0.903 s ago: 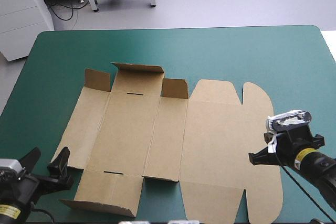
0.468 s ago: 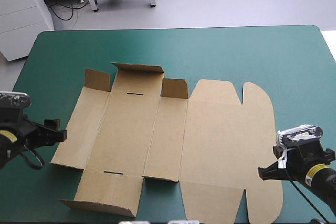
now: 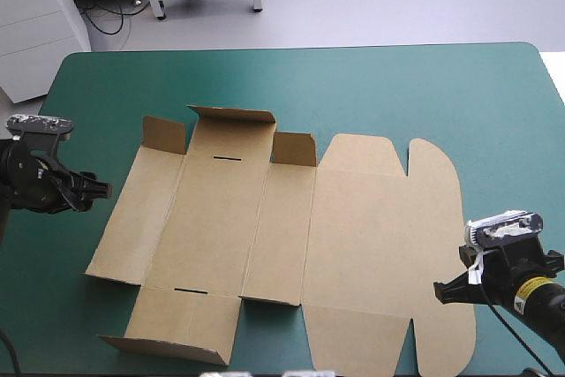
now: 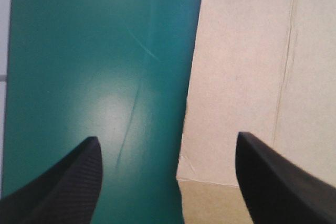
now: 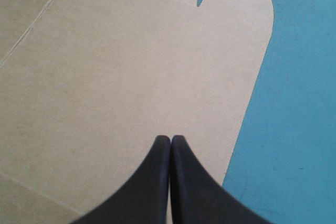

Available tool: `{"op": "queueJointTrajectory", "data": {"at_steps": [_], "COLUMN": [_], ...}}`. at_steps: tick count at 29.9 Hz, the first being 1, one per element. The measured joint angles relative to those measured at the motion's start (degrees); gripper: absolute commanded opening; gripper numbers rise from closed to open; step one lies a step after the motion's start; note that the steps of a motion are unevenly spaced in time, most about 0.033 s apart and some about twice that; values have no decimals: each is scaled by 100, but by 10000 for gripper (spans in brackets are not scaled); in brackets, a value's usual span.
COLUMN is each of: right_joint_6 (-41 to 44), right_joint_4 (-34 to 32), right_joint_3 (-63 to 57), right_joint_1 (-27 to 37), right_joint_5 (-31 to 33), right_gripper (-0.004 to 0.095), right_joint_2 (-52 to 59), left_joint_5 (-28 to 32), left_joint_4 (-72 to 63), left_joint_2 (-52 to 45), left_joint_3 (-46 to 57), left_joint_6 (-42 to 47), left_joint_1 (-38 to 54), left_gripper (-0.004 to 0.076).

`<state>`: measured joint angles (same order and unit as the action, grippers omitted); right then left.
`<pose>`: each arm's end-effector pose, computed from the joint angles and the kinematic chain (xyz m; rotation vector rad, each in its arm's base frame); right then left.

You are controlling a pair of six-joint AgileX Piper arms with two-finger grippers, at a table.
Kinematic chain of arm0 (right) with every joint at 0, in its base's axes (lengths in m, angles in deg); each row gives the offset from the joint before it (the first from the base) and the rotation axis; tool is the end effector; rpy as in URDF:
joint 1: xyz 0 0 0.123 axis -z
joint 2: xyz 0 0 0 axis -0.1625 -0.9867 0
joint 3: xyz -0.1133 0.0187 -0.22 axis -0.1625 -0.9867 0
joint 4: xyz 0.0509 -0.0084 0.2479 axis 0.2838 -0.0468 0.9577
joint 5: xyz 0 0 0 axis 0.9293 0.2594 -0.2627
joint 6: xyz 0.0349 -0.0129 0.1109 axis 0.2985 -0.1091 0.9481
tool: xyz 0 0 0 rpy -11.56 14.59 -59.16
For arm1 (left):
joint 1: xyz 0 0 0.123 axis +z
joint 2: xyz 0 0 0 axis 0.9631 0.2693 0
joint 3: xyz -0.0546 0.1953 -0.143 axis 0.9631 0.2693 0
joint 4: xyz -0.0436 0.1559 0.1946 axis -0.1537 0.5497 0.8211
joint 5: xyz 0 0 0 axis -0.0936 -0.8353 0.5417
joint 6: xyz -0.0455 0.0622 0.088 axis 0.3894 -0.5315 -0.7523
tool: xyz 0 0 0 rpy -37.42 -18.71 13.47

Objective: Fold the box

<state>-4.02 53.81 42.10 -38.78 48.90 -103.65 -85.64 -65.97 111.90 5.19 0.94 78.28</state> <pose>0.1349 0.0535 0.2847 -0.3596 2.2367 0.1437 0.2402 0.0274 0.3156 0.0294 2.6871 0.1821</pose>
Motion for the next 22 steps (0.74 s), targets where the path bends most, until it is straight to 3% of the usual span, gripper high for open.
{"op": "queueJointTrajectory", "data": {"at_steps": [11, 22], "right_joint_6": [0, 0], "right_joint_4": [26, 37], "right_joint_3": [0, 0], "right_joint_1": [0, 0], "right_joint_5": [0, -5], "right_gripper": [-23, -23], "right_joint_2": [0, 0], "left_joint_5": [36, 135], "left_joint_4": [-2864, -2544], "left_joint_2": [1013, 1941], "left_joint_3": [6, 432], "left_joint_6": [-1588, -2042], "left_joint_1": [1641, 1701], "left_gripper": [480, 480]}}
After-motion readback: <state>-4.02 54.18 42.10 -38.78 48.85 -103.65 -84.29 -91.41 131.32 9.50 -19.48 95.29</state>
